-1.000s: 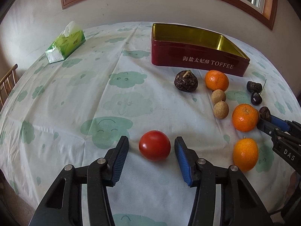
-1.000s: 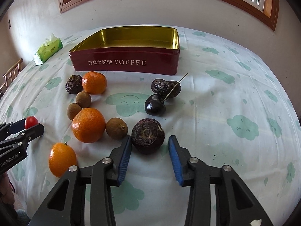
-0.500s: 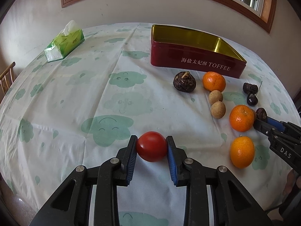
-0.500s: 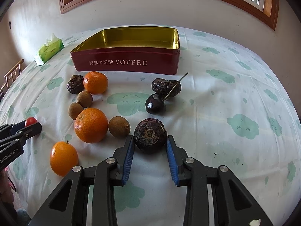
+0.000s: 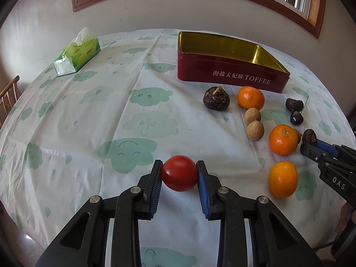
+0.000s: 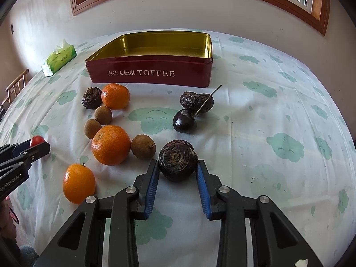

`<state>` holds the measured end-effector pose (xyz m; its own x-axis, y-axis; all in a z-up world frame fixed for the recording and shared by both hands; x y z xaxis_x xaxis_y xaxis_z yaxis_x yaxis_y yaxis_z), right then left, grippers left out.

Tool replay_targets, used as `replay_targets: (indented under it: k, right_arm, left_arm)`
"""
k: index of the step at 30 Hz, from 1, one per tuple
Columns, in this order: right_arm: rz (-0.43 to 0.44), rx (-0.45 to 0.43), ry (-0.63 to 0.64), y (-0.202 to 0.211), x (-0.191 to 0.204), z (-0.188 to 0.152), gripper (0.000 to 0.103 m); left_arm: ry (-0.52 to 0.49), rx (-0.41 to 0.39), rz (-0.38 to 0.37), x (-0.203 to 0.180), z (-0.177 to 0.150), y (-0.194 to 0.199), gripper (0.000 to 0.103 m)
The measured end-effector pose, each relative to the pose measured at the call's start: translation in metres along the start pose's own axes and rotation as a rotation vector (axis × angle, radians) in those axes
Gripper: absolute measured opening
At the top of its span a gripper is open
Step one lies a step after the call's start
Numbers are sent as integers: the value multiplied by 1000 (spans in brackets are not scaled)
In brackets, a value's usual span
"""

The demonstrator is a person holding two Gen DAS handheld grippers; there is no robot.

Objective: Organize fruits
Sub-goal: 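Carry the tomato and brown fruit over the red TOFFEE tin with both tools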

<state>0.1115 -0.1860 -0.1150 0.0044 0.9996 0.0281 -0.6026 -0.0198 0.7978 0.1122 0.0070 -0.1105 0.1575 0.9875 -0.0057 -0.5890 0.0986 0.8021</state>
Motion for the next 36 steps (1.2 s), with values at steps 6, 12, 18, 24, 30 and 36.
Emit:
replay_targets:
  k: [6, 12, 18, 24, 30, 36]
  right_arm:
    - [-2, -1, 0, 5, -2, 2, 31]
    - [-2, -15, 0, 12, -4, 8, 31]
    - [5, -23, 0, 14, -3, 13, 31]
    - [15, -39, 0, 19, -3, 20, 31]
    - [12, -61, 9, 24, -4, 33, 31]
    - [-1, -85, 17, 28, -9, 50, 31]
  left_arm:
    - [-1, -4, 7, 2, 2, 1, 31]
    - [-9, -13, 11, 3, 7, 3, 31]
    - [-18, -23, 9, 2, 17, 5, 31]
    - [-24, -44, 10, 0, 30, 9, 31]
    - [-29, -65, 12, -1, 44, 12, 31]
    - [-20, -90, 10, 1, 63, 12, 31]
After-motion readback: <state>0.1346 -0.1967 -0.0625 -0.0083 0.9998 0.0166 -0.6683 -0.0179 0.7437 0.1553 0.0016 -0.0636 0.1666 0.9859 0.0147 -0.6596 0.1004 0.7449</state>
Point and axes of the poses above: each gripper's, at about its wrist camera, not at the fingertips, and y roughly against the way its jaws point, x to its left, z to its top, the point moved 10 cm from there along -y, roughly the way its jaws point, and after that the axes turned 5 degrees about -y, right-handed, at the moved point
